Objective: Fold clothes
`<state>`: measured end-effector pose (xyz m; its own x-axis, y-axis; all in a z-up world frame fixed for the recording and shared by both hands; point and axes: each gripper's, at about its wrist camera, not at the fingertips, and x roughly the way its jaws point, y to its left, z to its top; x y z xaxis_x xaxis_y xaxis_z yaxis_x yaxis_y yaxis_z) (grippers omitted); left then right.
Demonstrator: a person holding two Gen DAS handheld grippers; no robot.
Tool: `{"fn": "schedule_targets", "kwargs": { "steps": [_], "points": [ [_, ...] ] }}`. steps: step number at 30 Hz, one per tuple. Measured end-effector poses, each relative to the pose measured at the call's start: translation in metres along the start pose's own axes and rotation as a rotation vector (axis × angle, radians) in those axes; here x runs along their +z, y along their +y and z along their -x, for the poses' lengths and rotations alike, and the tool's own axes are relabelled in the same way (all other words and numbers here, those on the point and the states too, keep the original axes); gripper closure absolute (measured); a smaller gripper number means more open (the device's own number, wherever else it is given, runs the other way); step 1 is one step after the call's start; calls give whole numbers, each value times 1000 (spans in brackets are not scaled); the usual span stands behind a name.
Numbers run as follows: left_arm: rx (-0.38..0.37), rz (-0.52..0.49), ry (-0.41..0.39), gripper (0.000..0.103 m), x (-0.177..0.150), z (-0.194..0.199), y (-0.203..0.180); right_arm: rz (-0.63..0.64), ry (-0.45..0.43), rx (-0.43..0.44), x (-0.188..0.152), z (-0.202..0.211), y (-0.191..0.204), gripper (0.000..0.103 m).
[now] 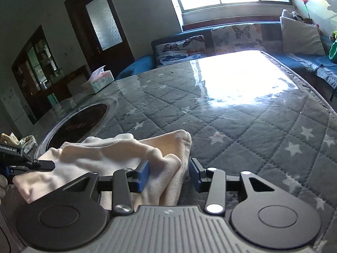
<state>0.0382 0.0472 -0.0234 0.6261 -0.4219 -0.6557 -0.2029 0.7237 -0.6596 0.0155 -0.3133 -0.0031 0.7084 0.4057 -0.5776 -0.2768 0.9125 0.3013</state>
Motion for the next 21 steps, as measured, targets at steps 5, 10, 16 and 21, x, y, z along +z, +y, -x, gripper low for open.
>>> {"fn": "schedule_targets", "kwargs": {
  "steps": [5,10,16,21],
  "points": [
    [24,-54,-5,84,-1,1,-7,-6,2,12,-1,3,6,90],
    [43,-107,-11,87,-1,2,-15,-26,-42,17,3,17,8,92],
    [16,-162,-24,88,0,4,-29,-28,-101,7,10,38,11,93],
    [-12,-206,-14,88,-1,-4,-47,-22,-143,-29,17,54,9,93]
  ]
}}
